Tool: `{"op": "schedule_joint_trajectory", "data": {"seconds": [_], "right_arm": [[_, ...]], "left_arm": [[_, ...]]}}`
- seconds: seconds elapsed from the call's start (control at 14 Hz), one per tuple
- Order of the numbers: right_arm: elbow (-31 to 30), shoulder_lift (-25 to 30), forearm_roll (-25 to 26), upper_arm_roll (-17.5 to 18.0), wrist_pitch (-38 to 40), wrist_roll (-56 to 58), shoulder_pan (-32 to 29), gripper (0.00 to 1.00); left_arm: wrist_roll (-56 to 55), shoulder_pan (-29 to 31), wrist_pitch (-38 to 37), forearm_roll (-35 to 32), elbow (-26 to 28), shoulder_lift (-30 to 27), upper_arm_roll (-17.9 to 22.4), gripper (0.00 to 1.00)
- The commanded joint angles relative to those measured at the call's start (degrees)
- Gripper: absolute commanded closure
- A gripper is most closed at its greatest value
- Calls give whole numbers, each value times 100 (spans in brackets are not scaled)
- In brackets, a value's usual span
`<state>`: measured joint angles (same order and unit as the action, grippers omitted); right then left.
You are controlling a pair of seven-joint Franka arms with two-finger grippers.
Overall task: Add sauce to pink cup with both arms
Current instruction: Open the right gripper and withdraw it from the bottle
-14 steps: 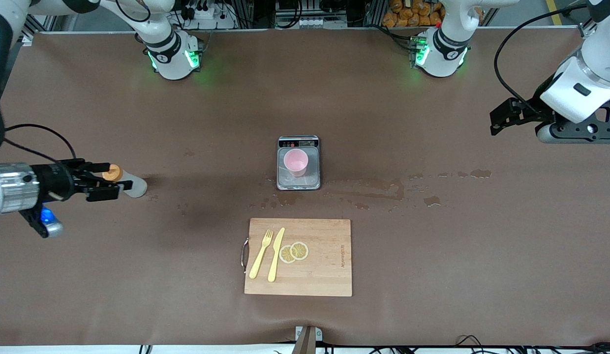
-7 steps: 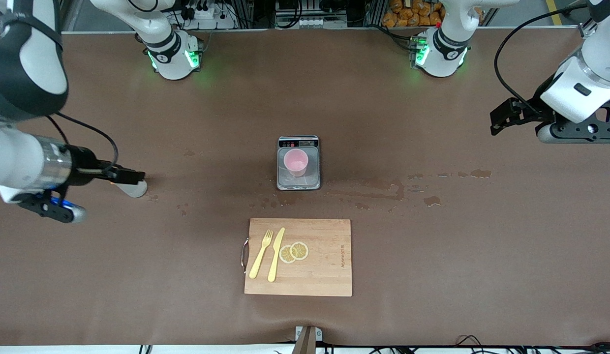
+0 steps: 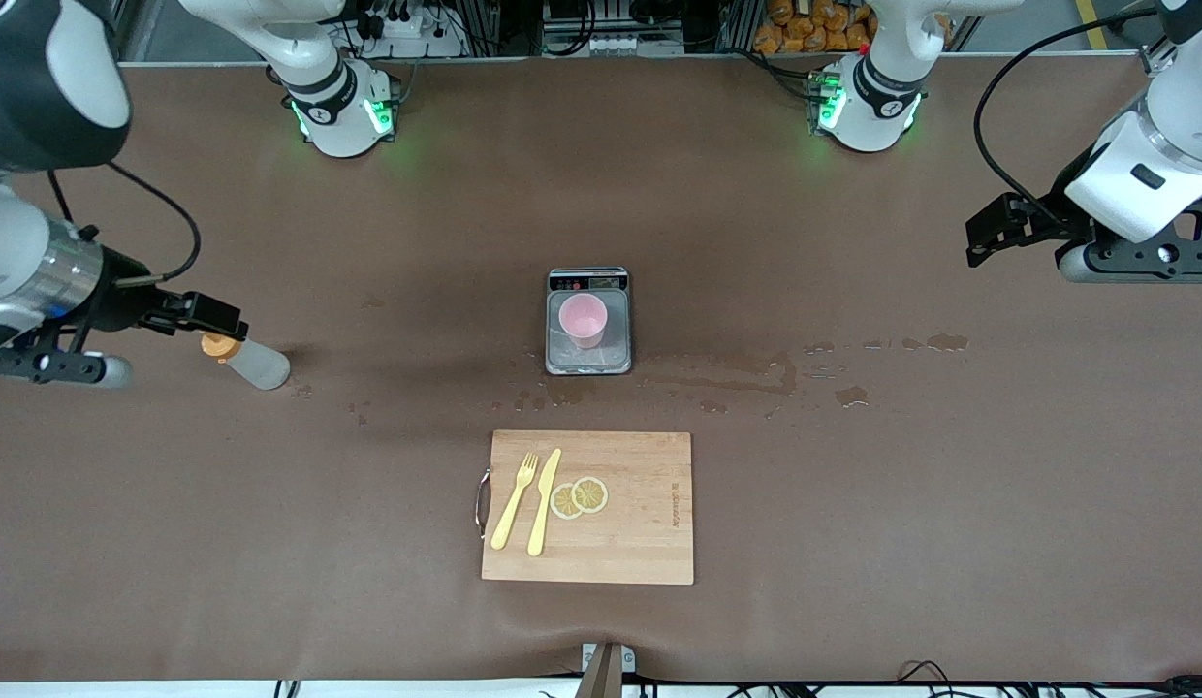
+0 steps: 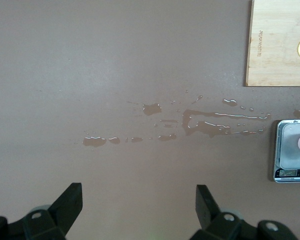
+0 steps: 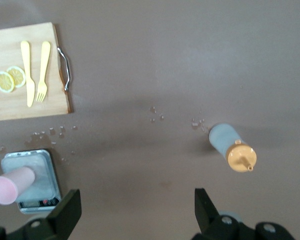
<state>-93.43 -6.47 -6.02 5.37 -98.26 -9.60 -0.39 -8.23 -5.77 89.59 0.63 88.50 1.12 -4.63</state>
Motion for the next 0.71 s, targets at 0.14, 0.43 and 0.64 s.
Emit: {"op": "schedule_joint_trajectory", "data": {"seconds": [0.14, 0.43, 0.64], "right_arm": [[-952, 806, 153, 25, -546, 642, -75, 0], [157, 262, 338, 25, 298, 697, -180, 0], [176, 252, 767, 43, 299, 714, -66, 0]], "left_arm": [[32, 32, 6, -81, -25, -33, -30, 0], [32, 32, 6, -89, -25, -33, -30, 0], [32, 32, 6, -89, -25, -33, -30, 0]]}}
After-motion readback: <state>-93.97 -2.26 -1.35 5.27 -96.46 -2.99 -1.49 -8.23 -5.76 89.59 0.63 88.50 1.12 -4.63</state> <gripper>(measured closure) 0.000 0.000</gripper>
